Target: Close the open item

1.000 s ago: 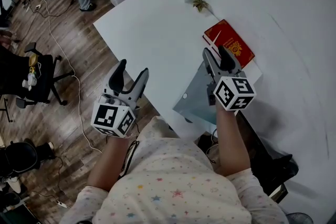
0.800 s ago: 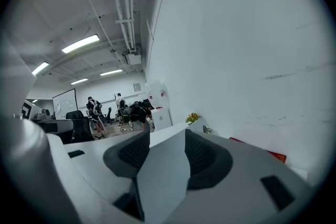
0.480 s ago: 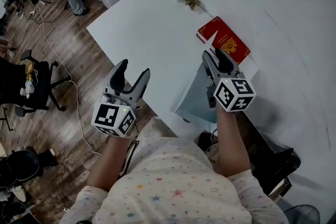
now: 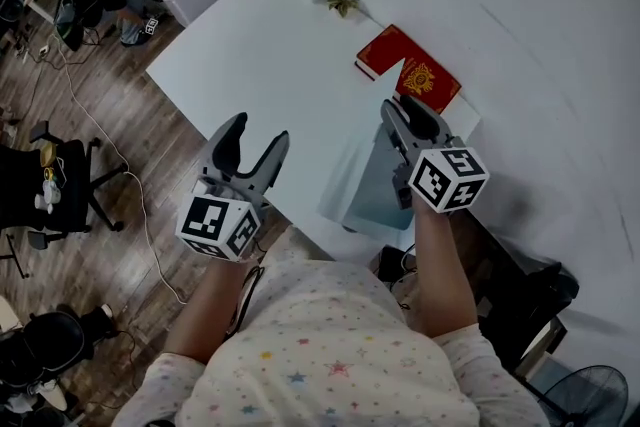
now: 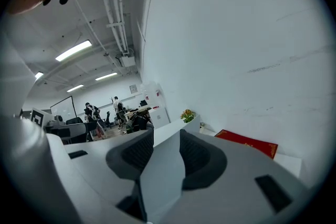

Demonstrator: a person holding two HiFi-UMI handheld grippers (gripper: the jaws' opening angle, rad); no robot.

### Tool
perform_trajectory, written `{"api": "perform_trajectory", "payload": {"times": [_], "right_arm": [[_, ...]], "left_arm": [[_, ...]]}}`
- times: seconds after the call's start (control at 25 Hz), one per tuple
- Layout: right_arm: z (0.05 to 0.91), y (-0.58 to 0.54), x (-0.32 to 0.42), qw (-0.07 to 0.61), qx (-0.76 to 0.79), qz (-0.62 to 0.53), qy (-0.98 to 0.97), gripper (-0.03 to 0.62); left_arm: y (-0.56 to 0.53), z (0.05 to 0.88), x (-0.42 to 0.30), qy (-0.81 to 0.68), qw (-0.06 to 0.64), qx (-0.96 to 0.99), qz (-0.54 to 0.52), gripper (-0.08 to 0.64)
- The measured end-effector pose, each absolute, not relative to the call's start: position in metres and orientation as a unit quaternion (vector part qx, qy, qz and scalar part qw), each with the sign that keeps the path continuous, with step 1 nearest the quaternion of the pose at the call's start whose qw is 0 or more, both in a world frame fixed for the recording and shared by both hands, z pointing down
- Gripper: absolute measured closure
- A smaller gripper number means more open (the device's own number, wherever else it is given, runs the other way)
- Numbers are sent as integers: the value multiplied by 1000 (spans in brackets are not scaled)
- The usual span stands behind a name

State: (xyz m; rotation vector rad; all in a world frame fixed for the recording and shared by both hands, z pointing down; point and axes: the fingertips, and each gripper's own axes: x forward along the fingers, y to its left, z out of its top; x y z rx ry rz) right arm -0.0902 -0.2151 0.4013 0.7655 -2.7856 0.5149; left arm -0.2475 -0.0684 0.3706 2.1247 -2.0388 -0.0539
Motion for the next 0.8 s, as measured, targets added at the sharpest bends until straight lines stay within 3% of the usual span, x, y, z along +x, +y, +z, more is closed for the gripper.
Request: {"api": "perform_trajectory", "payload": {"times": [0.8], "right_arm": [[424,-222,-3,128,351,191,-908,465]], "left_arm": [[-138,389,-163,-566,124,815,-4,267]]}}
